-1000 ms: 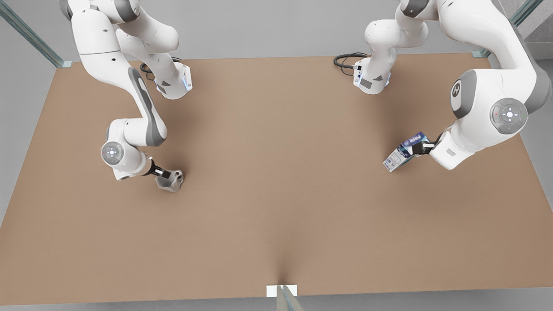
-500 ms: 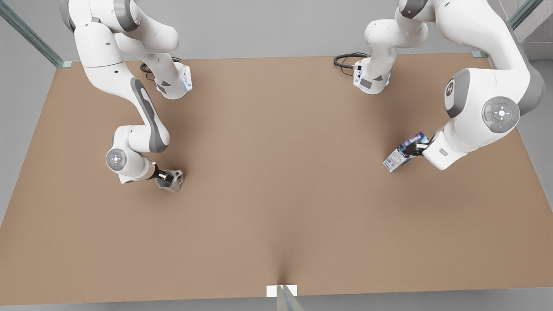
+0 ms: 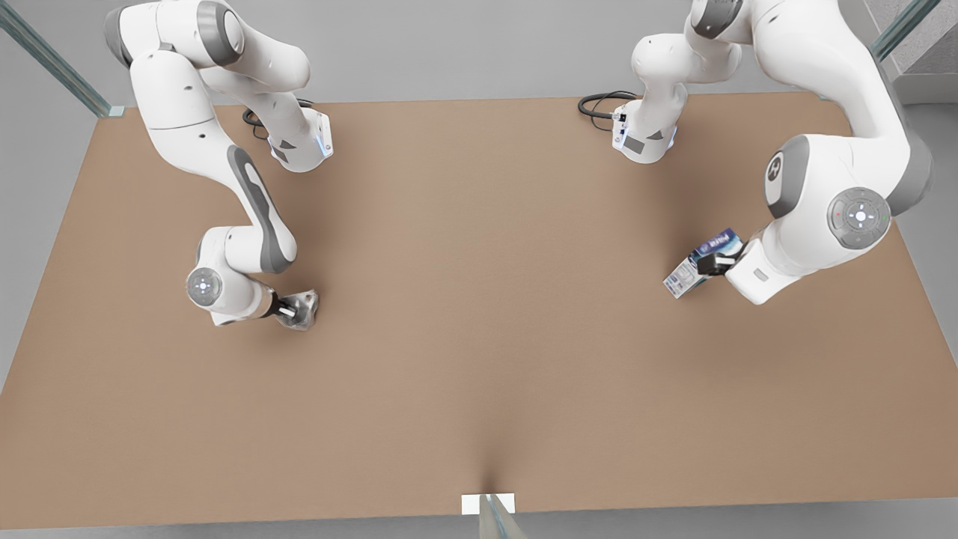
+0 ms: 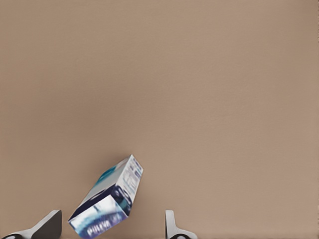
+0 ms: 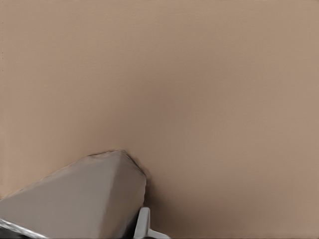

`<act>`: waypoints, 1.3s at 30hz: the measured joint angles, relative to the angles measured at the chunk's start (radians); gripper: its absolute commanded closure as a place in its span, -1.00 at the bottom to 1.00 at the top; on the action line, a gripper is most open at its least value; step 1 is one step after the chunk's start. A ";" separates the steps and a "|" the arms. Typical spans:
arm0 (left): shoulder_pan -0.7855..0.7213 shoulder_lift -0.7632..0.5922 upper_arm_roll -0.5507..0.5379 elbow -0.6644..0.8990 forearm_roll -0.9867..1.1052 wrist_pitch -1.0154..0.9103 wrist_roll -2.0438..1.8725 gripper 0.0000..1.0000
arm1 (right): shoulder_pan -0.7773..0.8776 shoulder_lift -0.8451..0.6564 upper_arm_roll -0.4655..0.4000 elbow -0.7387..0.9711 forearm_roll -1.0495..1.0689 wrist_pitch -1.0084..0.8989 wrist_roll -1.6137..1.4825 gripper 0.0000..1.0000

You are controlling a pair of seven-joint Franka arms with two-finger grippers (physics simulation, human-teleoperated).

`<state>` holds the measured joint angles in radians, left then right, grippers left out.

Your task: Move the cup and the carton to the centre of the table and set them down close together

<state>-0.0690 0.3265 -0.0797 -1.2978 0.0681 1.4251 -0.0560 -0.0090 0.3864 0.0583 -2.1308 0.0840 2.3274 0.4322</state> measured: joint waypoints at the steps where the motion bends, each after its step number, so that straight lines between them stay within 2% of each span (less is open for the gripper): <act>1: 0.002 -0.001 0.000 0.000 -0.001 0.000 0.001 -1.00 | 0.000 -0.003 0.000 0.004 0.002 0.000 -0.001 0.57; 3: 0.003 -0.001 0.000 0.000 -0.004 -0.004 0.001 -1.00 | 0.001 -0.005 0.002 0.017 0.005 0.000 -0.004 0.57; 5: 0.004 -0.003 0.001 -0.001 -0.006 -0.006 0.004 -1.00 | 0.003 -0.001 0.070 0.119 0.019 -0.011 0.003 0.57; 7: 0.006 -0.007 0.001 -0.004 -0.006 -0.008 -0.001 -1.00 | 0.040 0.119 0.134 0.365 0.076 -0.085 0.006 0.57; 9: 0.006 -0.003 0.001 -0.005 -0.007 0.000 0.001 -1.00 | 0.167 0.323 0.130 0.686 0.144 -0.123 0.015 0.57; 10: 0.008 -0.002 0.002 -0.006 -0.008 0.001 0.003 -1.00 | 0.243 0.428 0.099 0.854 0.191 -0.127 0.024 0.57; 13: 0.047 -0.005 0.002 -0.005 -0.008 0.000 0.158 -1.00 | 0.442 0.593 -0.060 1.078 0.342 -0.139 0.050 0.57; 16: 0.056 -0.010 0.007 0.002 -0.005 0.035 0.517 -1.00 | 0.485 0.677 -0.084 1.185 0.377 -0.134 0.091 0.57; 17: 0.057 -0.010 0.007 0.004 -0.004 0.049 0.620 -1.00 | 0.519 0.698 -0.130 1.196 0.437 -0.132 0.097 0.57; 19: 0.072 -0.010 0.007 0.005 -0.005 0.074 0.835 -1.00 | 0.539 0.716 -0.155 1.217 0.488 -0.131 0.100 0.33; 21: 0.130 -0.003 0.009 0.005 -0.014 0.090 1.141 -0.99 | 0.538 0.729 -0.157 1.226 0.483 -0.131 0.103 -0.10; 22: 0.148 -0.004 0.009 0.004 -0.020 0.090 1.252 -0.99 | 0.538 0.732 -0.158 1.227 0.479 -0.134 0.106 -0.24; 23: 0.183 -0.002 0.009 0.001 -0.025 0.088 1.344 -1.00 | 0.540 0.732 -0.162 1.227 0.479 -0.134 0.106 -0.51; 25: 0.187 -0.043 0.008 -0.015 -0.027 0.080 1.379 -1.00 | 0.540 0.734 -0.168 1.226 0.479 -0.132 0.105 -0.58; 27: 0.274 -0.106 0.009 -0.028 -0.016 0.073 1.317 -1.00 | 0.540 0.734 -0.169 1.227 0.479 -0.134 0.106 -0.62; 29: 0.273 -0.146 0.009 -0.074 -0.010 0.040 1.121 -1.00 | 0.540 0.734 -0.169 1.227 0.479 -0.134 0.106 -1.00; 32: 0.266 -0.143 -0.001 -0.117 -0.006 0.019 1.054 -1.00 | 0.539 0.731 -0.169 1.227 0.479 -0.134 0.100 -1.00; 35: 0.223 -0.342 -0.097 -0.426 -0.005 0.238 1.057 -1.00 | 0.539 0.728 -0.169 1.226 0.479 -0.134 0.102 -1.00; 37: 0.162 -0.384 -0.118 -0.479 -0.006 0.259 1.057 -1.00 | 0.538 0.723 -0.169 1.226 0.479 -0.132 0.101 -1.00; 39: 0.216 -0.385 -0.118 -0.496 -0.006 0.256 1.057 -1.00 | 0.537 0.698 -0.168 1.218 0.479 -0.135 0.100 -1.00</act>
<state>0.1467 -0.0583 -0.1981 -1.7934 0.0620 1.6807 1.0006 0.5277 1.0840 -0.1102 -0.9123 0.5625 2.1929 0.5323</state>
